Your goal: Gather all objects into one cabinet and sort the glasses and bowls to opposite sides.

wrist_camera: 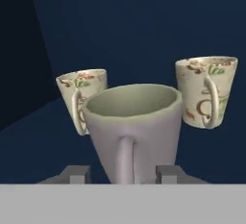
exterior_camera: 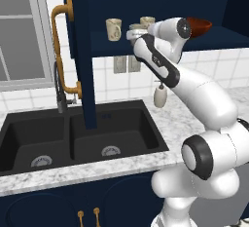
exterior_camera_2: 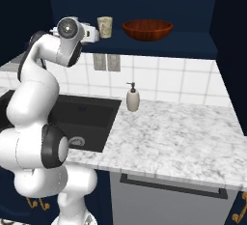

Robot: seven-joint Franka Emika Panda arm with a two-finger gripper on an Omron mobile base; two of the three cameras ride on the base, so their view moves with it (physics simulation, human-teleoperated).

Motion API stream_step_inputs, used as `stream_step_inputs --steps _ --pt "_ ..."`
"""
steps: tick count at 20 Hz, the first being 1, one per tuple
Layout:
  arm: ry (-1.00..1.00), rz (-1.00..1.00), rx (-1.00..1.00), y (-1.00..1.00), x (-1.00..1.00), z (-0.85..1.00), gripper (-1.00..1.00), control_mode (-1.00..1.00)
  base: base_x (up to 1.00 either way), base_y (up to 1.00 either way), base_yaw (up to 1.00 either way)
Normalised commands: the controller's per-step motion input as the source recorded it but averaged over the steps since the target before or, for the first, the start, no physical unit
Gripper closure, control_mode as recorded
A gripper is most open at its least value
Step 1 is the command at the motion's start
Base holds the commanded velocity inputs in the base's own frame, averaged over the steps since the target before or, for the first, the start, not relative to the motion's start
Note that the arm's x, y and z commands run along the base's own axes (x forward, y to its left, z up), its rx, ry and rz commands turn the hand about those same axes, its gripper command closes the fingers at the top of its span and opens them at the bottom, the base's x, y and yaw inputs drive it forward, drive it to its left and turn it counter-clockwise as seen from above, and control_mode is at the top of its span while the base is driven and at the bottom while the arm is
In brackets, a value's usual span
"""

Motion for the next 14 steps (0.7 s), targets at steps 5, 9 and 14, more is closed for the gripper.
stream_step_inputs --steps 5,9,14 --pt "-0.37 -0.04 0.00 -0.15 -0.91 0.38 -1.00 -1.00 0.00 0.00 0.00" --pt "-0.44 0.00 0.00 -0.16 -1.00 0.47 -1.00 -1.00 0.00 0.00 0.00" --pt "-0.35 0.00 0.00 -0.16 -1.00 0.12 -1.00 -1.00 0.00 0.00 0.00"
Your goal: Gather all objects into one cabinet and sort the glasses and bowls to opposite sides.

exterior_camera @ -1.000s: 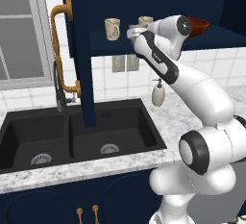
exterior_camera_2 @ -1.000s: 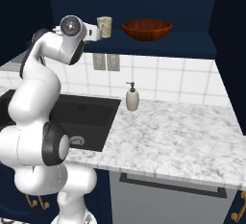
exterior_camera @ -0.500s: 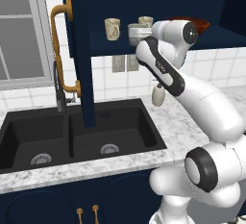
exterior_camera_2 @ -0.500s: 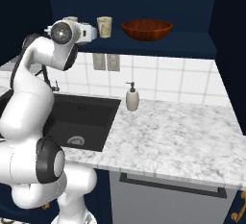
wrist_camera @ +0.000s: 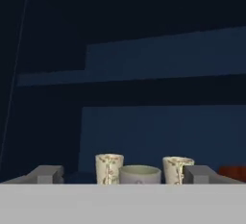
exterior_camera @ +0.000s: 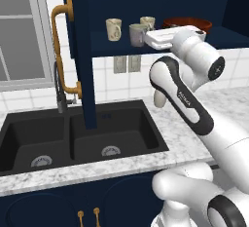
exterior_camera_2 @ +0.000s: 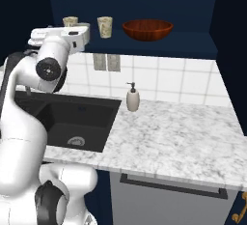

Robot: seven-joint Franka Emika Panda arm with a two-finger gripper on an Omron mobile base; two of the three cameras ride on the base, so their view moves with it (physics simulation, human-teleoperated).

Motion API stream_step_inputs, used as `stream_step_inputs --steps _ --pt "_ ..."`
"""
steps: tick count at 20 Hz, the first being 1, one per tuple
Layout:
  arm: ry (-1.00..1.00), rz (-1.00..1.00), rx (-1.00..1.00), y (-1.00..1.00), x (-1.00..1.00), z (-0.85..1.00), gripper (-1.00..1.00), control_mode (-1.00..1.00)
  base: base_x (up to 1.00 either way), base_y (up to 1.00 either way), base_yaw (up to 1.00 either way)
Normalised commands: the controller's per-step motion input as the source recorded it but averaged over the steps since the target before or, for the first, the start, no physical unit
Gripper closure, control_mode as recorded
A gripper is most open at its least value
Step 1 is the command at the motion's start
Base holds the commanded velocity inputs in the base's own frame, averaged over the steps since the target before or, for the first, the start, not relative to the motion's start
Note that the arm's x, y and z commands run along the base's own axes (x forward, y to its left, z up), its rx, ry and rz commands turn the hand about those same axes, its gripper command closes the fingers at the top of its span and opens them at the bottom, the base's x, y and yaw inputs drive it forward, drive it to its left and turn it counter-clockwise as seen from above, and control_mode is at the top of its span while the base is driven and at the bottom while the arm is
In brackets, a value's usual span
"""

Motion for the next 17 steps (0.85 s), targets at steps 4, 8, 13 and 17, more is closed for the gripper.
stream_step_inputs --steps 4,8,13,17 --pt "-0.14 0.00 0.05 -0.31 -1.00 0.06 -1.00 -1.00 0.00 0.00 0.00" --pt "0.25 0.00 0.33 -0.35 -1.00 0.32 -1.00 -1.00 0.00 0.00 0.00" --pt "0.40 0.00 0.26 -0.13 -1.00 0.26 -1.00 -1.00 0.00 0.00 0.00" --pt "0.45 0.00 0.22 -0.03 -1.00 0.11 -1.00 -1.00 0.00 0.00 0.00"
